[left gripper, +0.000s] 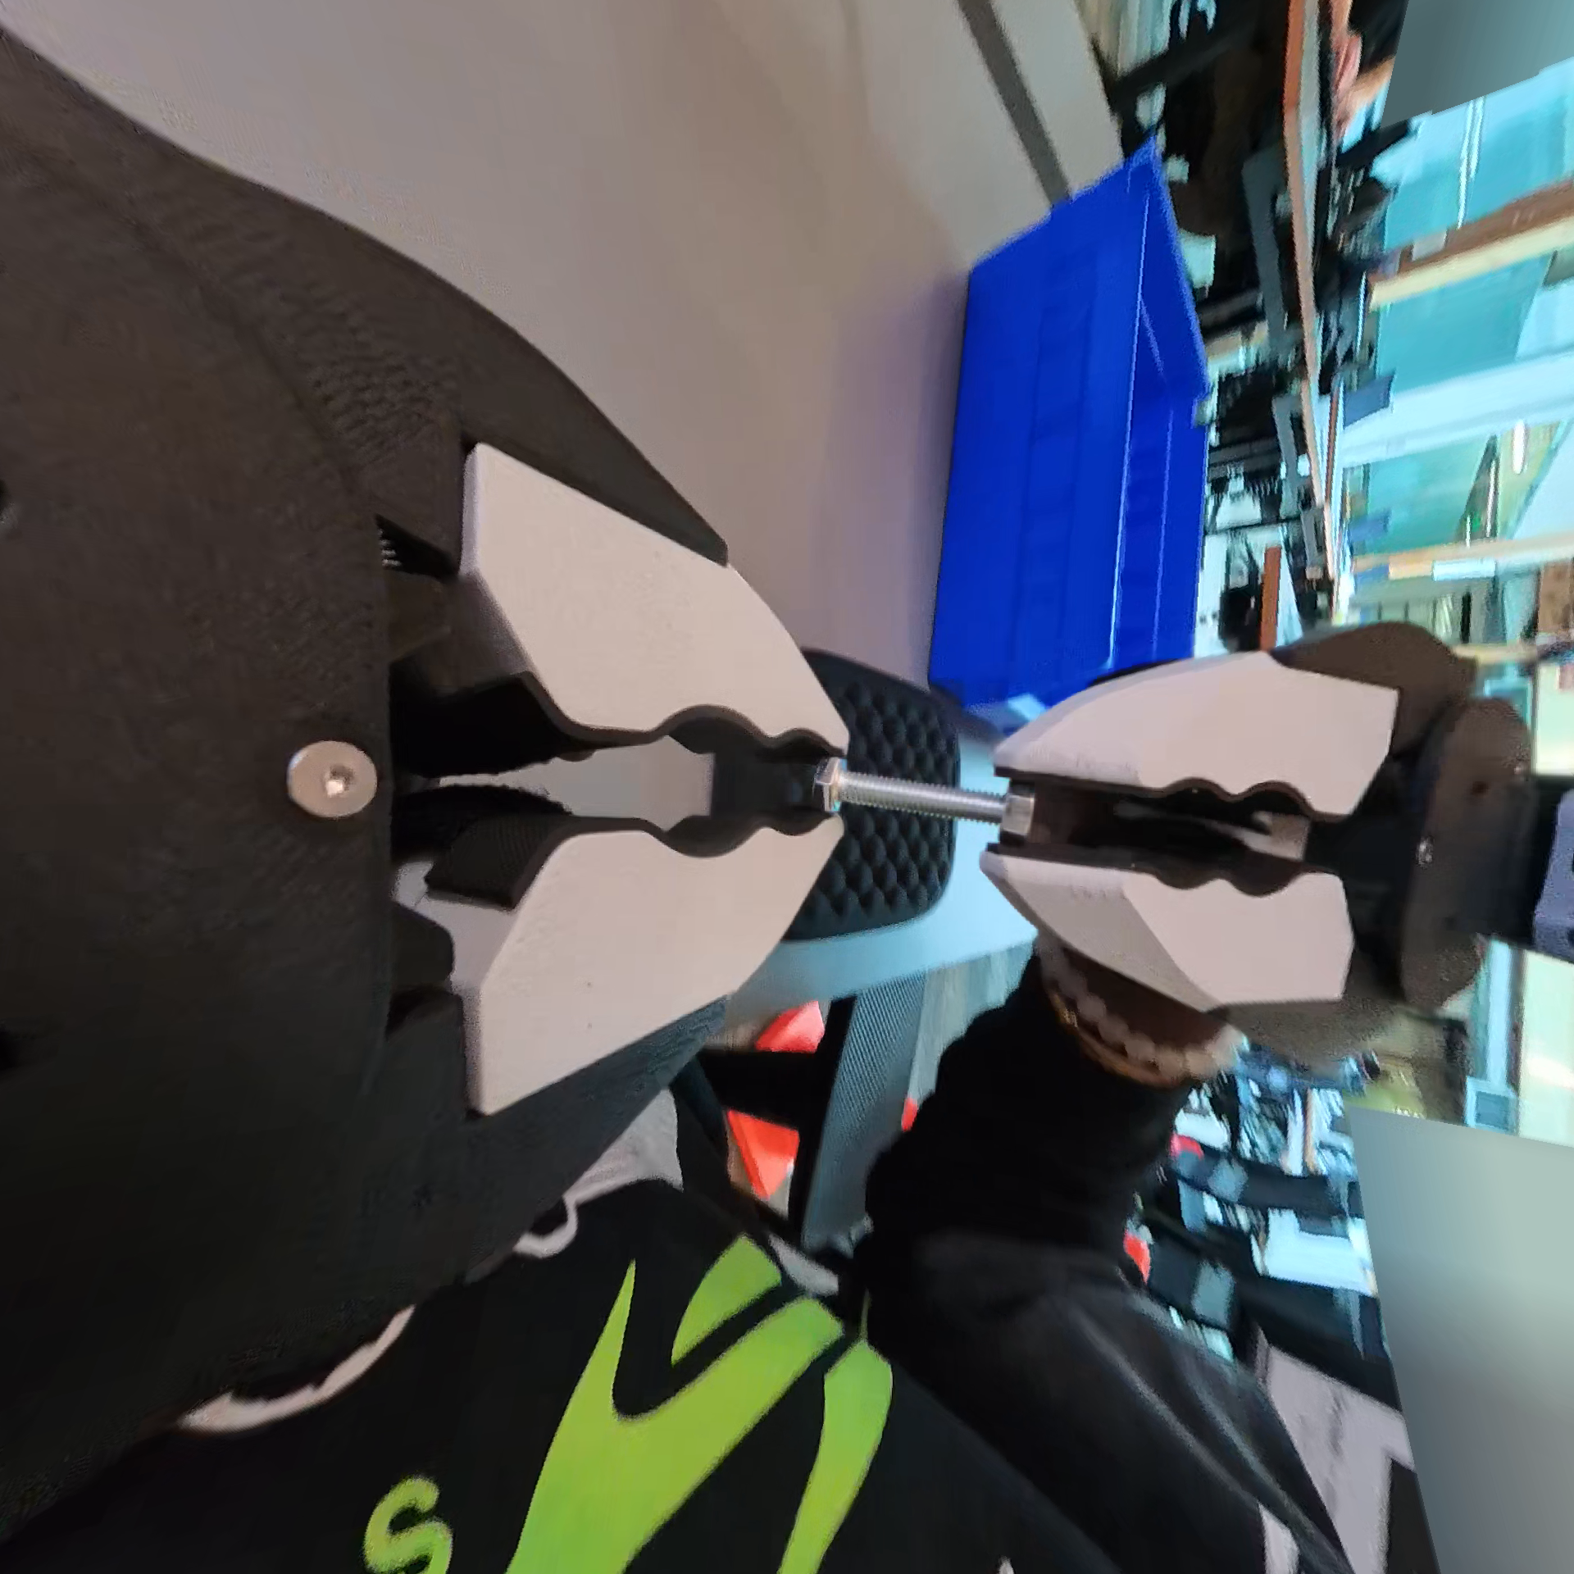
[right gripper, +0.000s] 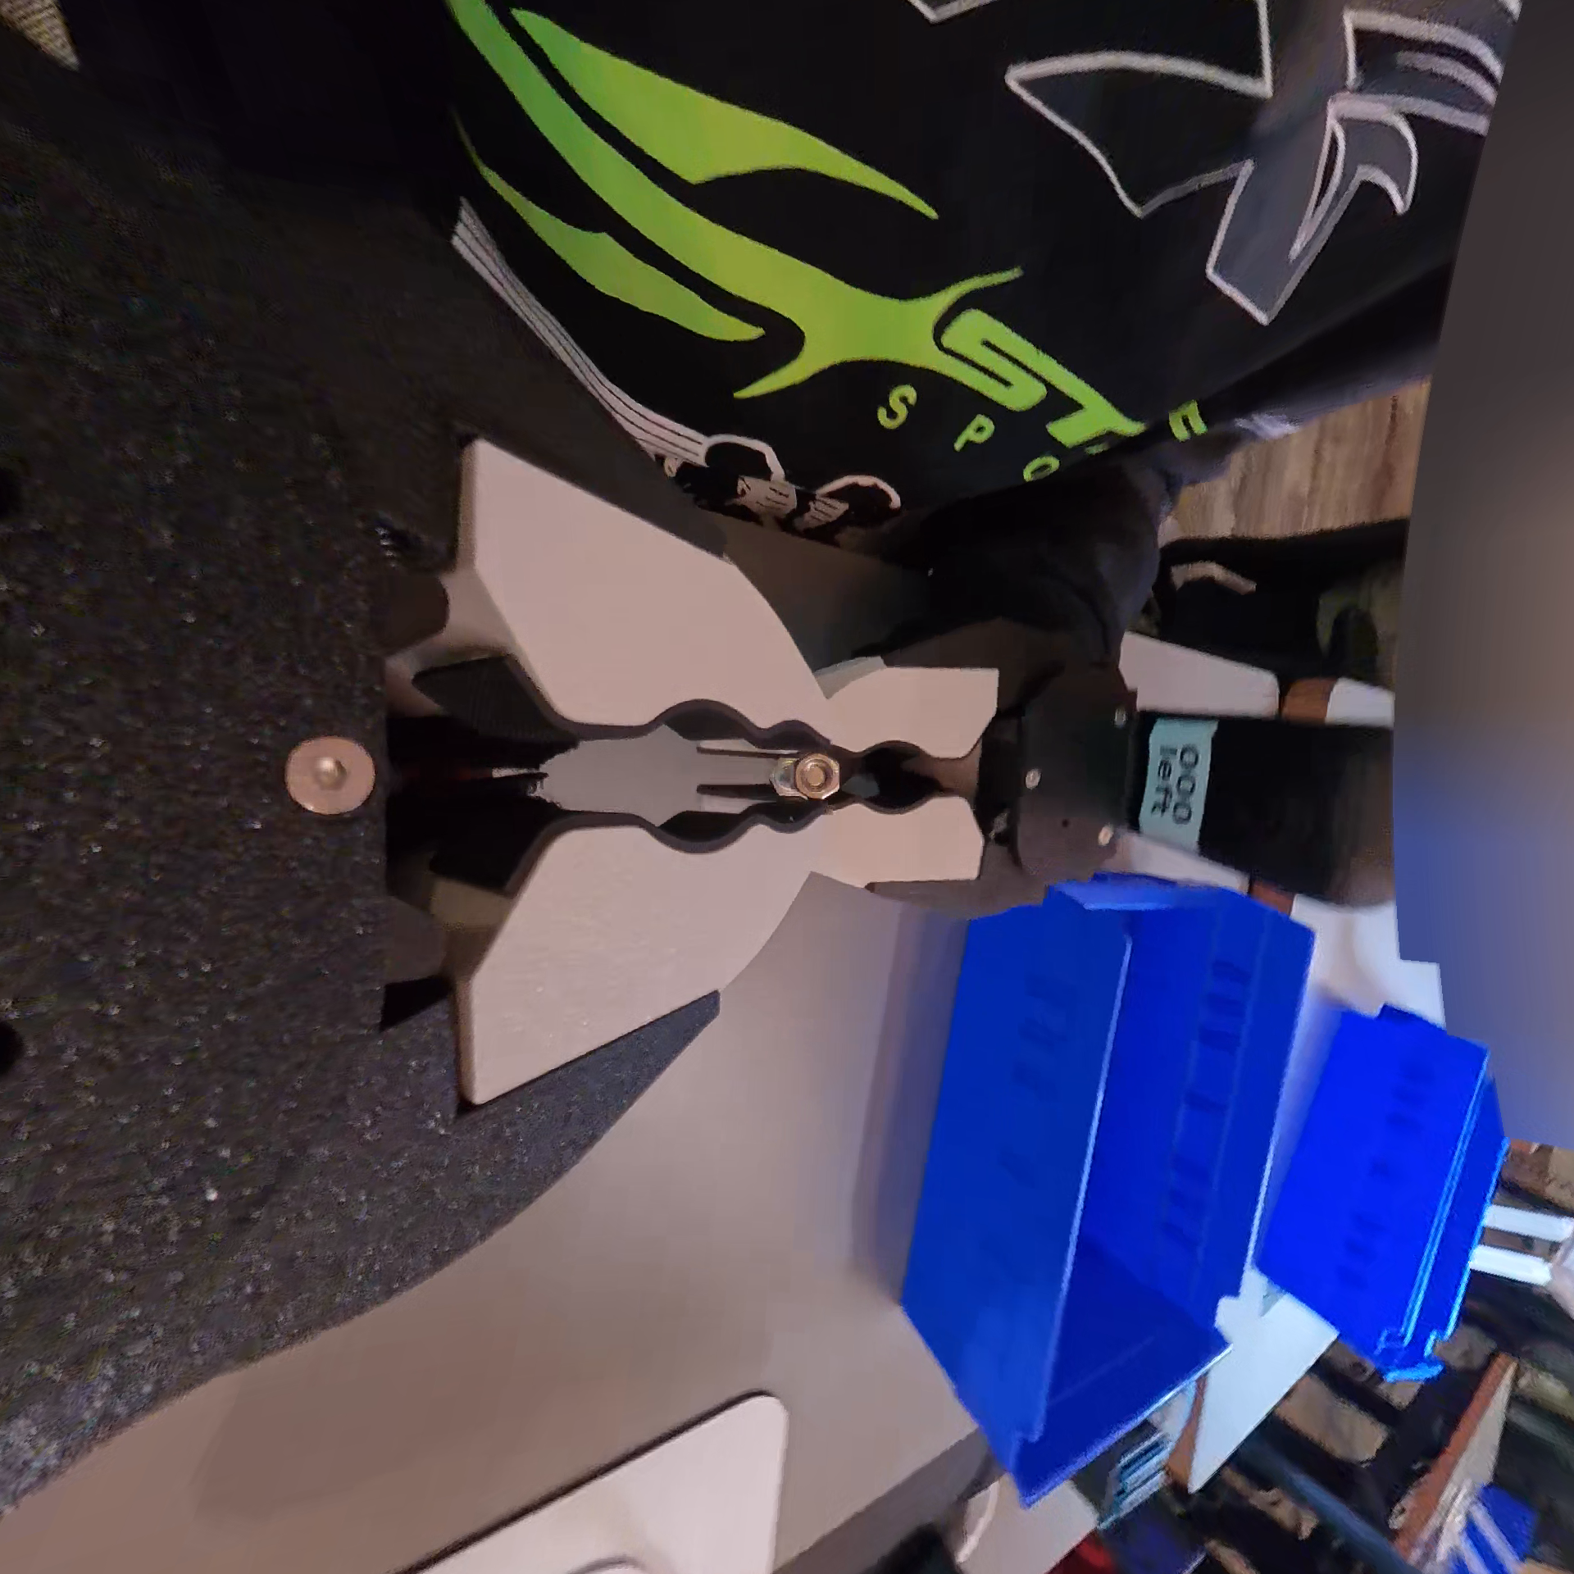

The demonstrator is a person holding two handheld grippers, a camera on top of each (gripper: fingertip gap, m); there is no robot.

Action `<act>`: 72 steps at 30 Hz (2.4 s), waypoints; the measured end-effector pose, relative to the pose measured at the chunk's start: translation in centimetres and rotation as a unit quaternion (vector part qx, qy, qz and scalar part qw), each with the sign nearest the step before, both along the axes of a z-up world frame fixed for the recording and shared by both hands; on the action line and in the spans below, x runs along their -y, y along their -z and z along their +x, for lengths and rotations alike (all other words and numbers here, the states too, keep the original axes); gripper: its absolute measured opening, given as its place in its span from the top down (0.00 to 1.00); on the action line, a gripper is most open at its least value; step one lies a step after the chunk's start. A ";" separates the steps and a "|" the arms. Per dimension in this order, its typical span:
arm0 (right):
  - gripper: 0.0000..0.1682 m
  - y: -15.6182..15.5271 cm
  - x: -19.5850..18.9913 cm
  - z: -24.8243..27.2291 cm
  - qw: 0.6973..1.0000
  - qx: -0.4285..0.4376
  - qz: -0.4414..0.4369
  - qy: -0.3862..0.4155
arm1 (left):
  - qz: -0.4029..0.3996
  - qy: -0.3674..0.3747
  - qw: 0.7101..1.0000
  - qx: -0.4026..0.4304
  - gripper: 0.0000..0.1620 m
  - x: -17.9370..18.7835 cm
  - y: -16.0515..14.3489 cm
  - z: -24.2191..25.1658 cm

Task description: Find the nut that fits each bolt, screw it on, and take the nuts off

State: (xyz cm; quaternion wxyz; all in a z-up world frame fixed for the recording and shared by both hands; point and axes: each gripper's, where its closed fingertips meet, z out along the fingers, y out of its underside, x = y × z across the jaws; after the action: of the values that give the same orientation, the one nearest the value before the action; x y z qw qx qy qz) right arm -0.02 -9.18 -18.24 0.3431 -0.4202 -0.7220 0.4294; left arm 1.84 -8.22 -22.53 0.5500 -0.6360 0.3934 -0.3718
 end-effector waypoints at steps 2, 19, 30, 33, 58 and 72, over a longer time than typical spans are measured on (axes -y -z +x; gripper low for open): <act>0.93 -0.1 0.8 0.2 0.999 -0.006 0.011 -0.033 | -0.028 0.047 0.998 0.019 0.94 1.1 -0.1 0.6; 0.93 -4.7 -4.1 2.9 0.991 -0.098 0.009 0.089 | -0.076 0.080 0.987 0.117 0.94 1.6 -2.1 0.2; 0.93 2.4 -25.6 22.1 0.812 0.065 -0.037 0.579 | -0.035 -0.110 0.988 0.100 0.94 -3.2 -1.6 -3.2; 0.93 7.3 -27.4 26.1 0.753 0.170 -0.062 0.633 | -0.028 -0.113 0.990 0.084 0.94 -3.2 -1.3 -3.0; 0.88 4.8 -25.1 19.6 0.804 0.087 -0.105 0.579 | -0.031 -0.109 0.992 0.058 0.94 -3.2 -0.6 -2.7; 0.87 -0.9 -3.8 -1.4 0.980 -0.003 -0.129 0.148 | -0.024 -0.108 0.993 0.033 0.94 -3.1 0.0 -2.4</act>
State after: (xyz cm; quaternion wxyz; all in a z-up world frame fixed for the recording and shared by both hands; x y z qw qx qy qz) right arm -1.41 -5.37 -17.37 0.3482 -0.5620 -0.5890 0.4648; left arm -0.54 -5.10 -22.49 0.5847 -0.6750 0.2948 -0.3400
